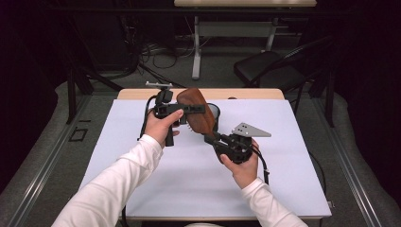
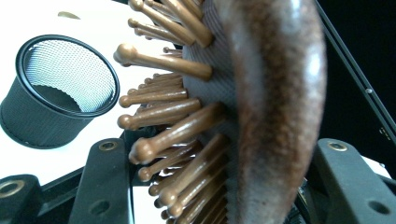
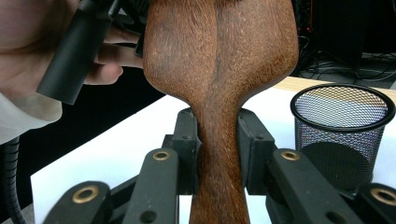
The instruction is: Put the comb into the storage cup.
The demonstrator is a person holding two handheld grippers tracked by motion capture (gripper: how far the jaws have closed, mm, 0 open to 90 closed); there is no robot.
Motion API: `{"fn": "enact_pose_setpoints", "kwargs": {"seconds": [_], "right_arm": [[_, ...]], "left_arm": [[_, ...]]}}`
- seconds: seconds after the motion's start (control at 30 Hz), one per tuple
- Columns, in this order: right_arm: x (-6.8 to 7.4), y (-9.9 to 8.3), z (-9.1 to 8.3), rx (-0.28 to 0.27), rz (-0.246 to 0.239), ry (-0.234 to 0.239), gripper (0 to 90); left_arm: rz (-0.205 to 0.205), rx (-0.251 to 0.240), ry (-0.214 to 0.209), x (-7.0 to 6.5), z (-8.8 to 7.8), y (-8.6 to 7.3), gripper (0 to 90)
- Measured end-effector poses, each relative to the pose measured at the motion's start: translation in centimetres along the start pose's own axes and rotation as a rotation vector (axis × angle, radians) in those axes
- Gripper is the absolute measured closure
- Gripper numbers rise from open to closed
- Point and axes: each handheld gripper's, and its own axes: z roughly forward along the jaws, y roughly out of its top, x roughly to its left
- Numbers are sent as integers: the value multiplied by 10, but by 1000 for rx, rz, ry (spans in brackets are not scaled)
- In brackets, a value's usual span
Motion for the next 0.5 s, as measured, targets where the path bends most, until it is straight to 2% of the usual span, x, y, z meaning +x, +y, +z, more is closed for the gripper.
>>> {"fn": "enact_pose_setpoints", "kwargs": {"seconds": [0.5], "right_arm": [[-3, -2, 1, -4, 11, -6, 717]], "left_arm": [[-73, 18, 21, -2, 3, 3, 480]]}}
